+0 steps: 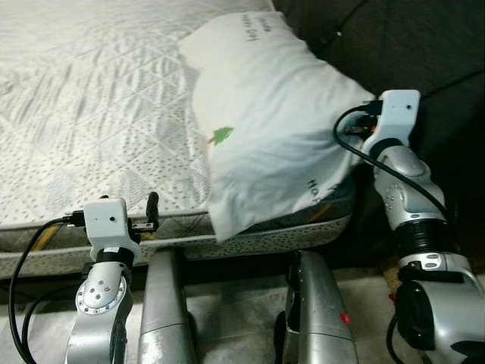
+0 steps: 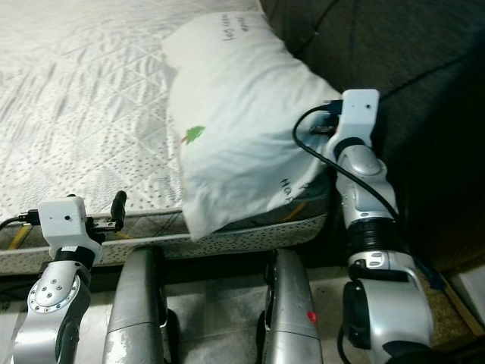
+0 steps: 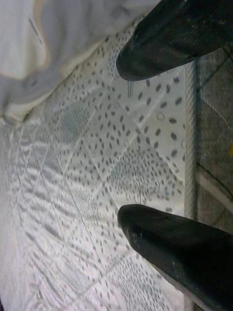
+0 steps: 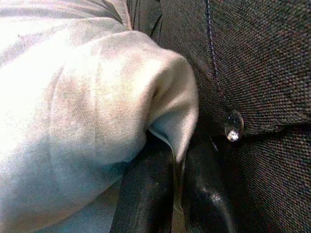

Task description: Clean up the room

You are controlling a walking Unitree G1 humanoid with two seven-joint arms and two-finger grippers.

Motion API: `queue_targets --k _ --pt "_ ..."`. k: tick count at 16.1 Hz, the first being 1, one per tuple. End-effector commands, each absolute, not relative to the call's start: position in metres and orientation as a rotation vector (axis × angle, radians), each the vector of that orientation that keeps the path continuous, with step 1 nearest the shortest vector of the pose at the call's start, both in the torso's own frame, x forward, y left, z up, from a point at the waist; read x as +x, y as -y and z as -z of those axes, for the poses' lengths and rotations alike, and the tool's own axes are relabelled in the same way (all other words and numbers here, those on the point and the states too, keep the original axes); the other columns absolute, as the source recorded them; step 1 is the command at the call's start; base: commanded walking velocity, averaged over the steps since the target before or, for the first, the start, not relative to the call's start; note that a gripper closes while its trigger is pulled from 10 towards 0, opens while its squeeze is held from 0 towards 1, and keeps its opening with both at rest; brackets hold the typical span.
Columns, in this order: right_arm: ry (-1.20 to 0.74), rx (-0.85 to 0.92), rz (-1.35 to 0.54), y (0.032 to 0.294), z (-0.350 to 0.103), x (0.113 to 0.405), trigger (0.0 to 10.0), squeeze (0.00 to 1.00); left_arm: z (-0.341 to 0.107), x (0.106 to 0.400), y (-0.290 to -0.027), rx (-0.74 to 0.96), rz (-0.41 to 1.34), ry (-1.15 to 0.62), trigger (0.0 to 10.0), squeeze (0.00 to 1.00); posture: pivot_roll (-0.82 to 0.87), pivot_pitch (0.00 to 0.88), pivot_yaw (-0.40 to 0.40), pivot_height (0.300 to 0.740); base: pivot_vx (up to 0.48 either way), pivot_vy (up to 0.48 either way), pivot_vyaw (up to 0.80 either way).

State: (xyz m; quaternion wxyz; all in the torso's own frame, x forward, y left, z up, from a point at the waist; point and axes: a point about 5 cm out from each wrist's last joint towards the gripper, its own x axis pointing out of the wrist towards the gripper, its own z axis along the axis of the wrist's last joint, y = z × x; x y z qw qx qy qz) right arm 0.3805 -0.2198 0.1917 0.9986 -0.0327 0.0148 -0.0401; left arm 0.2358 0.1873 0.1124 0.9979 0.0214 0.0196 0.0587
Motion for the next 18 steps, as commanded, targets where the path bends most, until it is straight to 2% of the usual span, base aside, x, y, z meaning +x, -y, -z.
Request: queue_targets --k 1,3,8,11,13,16,17,18 --pt "0.078 -0.086 0.199 0.252 -0.218 0.375 0.0 0.00 -0.108 0.234 -0.189 0.048 -0.131 -0.052 10.0 0.00 0.04 0.050 -0.014 0.493 0.000 0.000 0.00" --pt "0.020 -0.086 0.183 0.251 -0.194 0.366 0.0 0.00 -0.108 0.235 -0.189 0.049 -0.134 -0.046 10.0 0.00 0.04 0.047 -0.018 0.493 0.000 0.000 0.00" --pt "-0.104 -0.061 0.047 0.205 -0.134 0.322 0.0 0.00 -0.107 0.237 -0.187 0.050 -0.122 -0.044 10.0 0.00 0.02 0.046 -0.017 0.493 0.000 0.000 0.00" --pt "-0.153 -0.056 0.051 0.201 -0.120 0.311 0.0 0.00 -0.107 0.240 -0.187 0.054 -0.116 -0.042 10.0 0.00 0.03 0.037 -0.022 0.493 0.000 0.000 0.00" --pt "-0.172 -0.042 0.056 0.198 -0.118 0.314 0.0 0.00 -0.109 0.244 -0.189 0.060 -0.118 -0.034 10.0 0.00 0.03 0.030 -0.013 0.493 0.000 0.000 0.00" --pt "-0.137 -0.050 0.061 0.201 -0.136 0.341 0.0 0.00 -0.112 0.250 -0.191 0.063 -0.124 -0.018 10.0 0.00 0.04 0.010 0.002 0.493 0.000 0.000 0.00" --pt "-0.113 -0.062 0.084 0.209 -0.150 0.357 0.0 0.00 -0.114 0.255 -0.190 0.066 -0.121 -0.006 10.0 0.00 0.04 0.000 0.003 0.493 0.000 0.000 0.00" --pt "-0.101 -0.060 0.094 0.212 -0.155 0.360 0.0 0.00 -0.115 0.257 -0.190 0.066 -0.122 0.000 10.0 0.00 0.04 0.000 0.004 0.493 0.000 0.000 0.00"
